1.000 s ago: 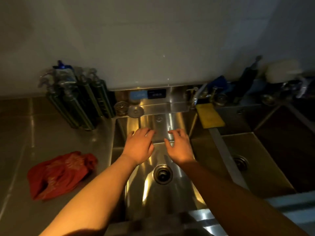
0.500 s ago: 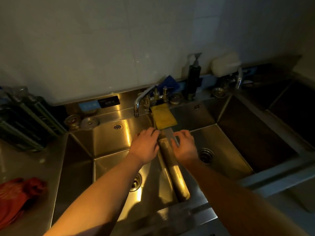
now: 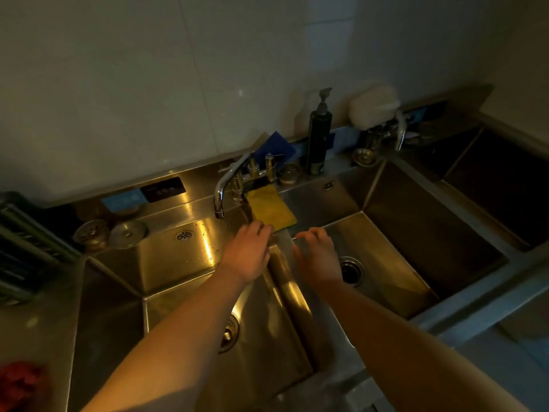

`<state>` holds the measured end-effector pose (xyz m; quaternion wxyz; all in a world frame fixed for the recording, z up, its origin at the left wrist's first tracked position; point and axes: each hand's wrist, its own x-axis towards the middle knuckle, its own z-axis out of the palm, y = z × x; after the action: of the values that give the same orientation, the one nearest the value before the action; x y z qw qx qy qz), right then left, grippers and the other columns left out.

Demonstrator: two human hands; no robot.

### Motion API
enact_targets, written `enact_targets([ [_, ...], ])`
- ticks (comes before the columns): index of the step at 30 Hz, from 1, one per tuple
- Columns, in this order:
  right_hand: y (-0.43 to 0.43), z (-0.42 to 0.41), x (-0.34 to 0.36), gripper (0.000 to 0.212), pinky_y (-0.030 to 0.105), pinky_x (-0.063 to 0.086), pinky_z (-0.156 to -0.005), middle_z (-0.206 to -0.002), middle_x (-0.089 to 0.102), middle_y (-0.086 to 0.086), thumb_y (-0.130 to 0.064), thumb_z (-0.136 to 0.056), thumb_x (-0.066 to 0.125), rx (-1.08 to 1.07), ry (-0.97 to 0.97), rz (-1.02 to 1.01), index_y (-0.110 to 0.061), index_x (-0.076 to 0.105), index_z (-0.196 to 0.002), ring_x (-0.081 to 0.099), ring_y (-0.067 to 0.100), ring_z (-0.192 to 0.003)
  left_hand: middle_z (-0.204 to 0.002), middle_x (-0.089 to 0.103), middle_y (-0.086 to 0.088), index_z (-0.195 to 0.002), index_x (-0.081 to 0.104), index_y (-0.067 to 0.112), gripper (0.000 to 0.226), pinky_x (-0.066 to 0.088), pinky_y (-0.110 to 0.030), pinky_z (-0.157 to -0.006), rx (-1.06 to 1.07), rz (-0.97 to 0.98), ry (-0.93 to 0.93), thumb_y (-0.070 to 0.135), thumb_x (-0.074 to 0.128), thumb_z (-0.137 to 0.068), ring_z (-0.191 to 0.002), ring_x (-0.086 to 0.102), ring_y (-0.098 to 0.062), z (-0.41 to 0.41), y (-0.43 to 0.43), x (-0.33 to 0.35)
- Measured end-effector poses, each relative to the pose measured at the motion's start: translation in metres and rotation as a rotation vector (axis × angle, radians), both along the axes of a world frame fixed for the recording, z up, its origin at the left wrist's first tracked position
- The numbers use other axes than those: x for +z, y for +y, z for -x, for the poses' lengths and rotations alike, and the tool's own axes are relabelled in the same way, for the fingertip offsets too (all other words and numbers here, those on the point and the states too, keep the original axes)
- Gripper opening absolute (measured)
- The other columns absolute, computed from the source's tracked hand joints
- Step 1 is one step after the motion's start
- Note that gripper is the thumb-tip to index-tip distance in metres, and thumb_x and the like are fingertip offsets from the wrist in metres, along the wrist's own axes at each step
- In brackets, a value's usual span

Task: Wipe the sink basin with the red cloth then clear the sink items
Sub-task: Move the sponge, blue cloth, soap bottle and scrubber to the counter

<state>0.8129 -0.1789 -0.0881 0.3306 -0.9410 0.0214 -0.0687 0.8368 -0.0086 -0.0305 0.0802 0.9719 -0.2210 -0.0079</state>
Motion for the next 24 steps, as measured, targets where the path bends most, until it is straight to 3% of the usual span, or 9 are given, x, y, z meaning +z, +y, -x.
enact_targets([
  [4,-0.013,-0.012,-0.001,0.026,0.025,0.037,-0.084,-0.125,0.041,0.000,-0.033,-0.091,0.052,0.003,-0.017,-0.013,-0.024,0.052,-0.115,0.042,0.010,-0.106,-0.135,0.039,-0.002,-0.135,0.038,0.022,0.049,0.043,-0.033,-0.087,0.013,0.004,0.012,0.025,0.055,-0.089,-0.120,0.041,-0.023,-0.012,-0.003,-0.002],
  [11,-0.028,-0.068,0.020,0.028,0.040,0.042,-0.095,-0.122,0.050,0.016,-0.020,-0.089,0.058,0.055,-0.068,-0.001,-0.007,0.060,-0.114,0.050,0.030,-0.110,-0.137,0.036,-0.003,-0.133,0.038,0.025,0.045,0.043,-0.037,-0.086,0.094,-0.026,0.017,0.027,0.051,-0.090,-0.123,0.039,-0.025,-0.043,-0.034,0.002],
  [15,-0.044,-0.102,0.026,0.033,0.033,0.039,-0.097,-0.131,0.043,0.010,-0.030,-0.092,0.054,0.093,-0.032,-0.037,-0.014,0.055,-0.121,0.046,0.023,-0.115,-0.142,0.034,-0.005,-0.136,0.036,0.025,0.049,0.040,-0.040,-0.093,0.147,-0.055,0.065,0.030,0.053,-0.090,-0.128,0.036,-0.028,-0.067,-0.054,0.002],
  [24,-0.060,-0.163,0.020,0.033,0.043,0.041,-0.099,-0.136,0.041,0.009,-0.030,-0.093,0.052,0.121,-0.013,-0.010,-0.016,0.053,-0.123,0.044,0.027,-0.121,-0.146,0.029,-0.006,-0.140,0.031,0.025,0.060,0.035,-0.049,-0.102,0.259,-0.074,0.138,0.035,0.058,-0.087,-0.135,0.027,-0.028,-0.104,-0.079,-0.022],
])
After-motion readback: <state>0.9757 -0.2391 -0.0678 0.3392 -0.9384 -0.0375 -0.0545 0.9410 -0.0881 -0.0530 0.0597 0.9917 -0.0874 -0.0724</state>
